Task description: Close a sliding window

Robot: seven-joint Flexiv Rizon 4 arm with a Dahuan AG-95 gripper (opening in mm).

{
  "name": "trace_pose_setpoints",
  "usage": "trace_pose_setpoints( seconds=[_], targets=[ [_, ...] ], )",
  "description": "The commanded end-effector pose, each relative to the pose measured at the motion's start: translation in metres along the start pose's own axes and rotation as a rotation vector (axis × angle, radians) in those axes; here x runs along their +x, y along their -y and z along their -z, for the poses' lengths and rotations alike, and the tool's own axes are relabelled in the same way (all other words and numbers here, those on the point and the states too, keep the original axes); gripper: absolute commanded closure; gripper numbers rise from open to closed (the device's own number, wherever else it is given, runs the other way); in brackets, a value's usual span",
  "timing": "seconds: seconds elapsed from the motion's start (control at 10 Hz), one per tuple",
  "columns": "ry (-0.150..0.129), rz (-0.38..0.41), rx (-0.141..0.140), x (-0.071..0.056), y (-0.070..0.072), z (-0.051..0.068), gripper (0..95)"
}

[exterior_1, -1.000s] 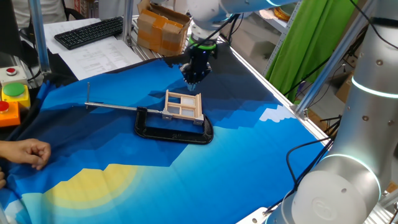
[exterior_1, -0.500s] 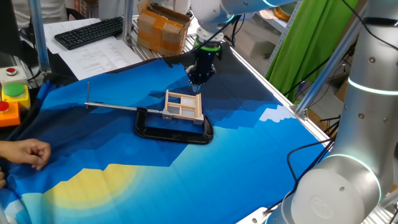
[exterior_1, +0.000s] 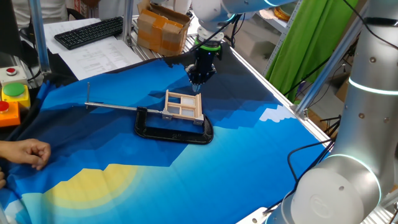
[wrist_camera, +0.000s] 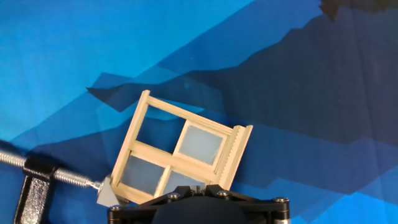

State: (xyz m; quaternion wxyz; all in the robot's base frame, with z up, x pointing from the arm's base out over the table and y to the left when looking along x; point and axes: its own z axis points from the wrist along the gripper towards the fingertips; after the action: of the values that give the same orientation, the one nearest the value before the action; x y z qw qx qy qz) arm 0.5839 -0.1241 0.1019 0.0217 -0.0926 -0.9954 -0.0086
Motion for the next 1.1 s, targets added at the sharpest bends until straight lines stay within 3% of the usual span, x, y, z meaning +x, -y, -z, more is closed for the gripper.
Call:
trace_pose_setpoints(
  seconds=[0.1, 0.2, 0.3, 0.4, 0.5, 0.6, 0.8, 1.0, 1.1],
  targets=[
    [-0.065, -0.011, -0.015, -0.0001, -0.0004, 0.0014, 95.0],
    [-0.104, -0.021, -0.039, -0.0001, -0.0004, 0.0014, 95.0],
    [-0.139, -0.035, -0.086, -0.0001, -0.0004, 0.0014, 95.0],
    [-0.137, -0.056, -0.118, -0.0001, -0.0004, 0.0014, 95.0],
    [-0.095, -0.044, -0.127, -0.0001, -0.0004, 0.0014, 95.0],
    [-0.069, -0.039, -0.13, -0.0001, -0.0004, 0.0014, 95.0],
    [-0.076, -0.032, -0.12, -0.0001, -0.0004, 0.0014, 95.0],
    [-0.067, -0.04, -0.11, -0.0001, -0.0004, 0.0014, 95.0],
    [-0.026, -0.032, -0.087, -0.0001, -0.0004, 0.0014, 95.0]
  ],
)
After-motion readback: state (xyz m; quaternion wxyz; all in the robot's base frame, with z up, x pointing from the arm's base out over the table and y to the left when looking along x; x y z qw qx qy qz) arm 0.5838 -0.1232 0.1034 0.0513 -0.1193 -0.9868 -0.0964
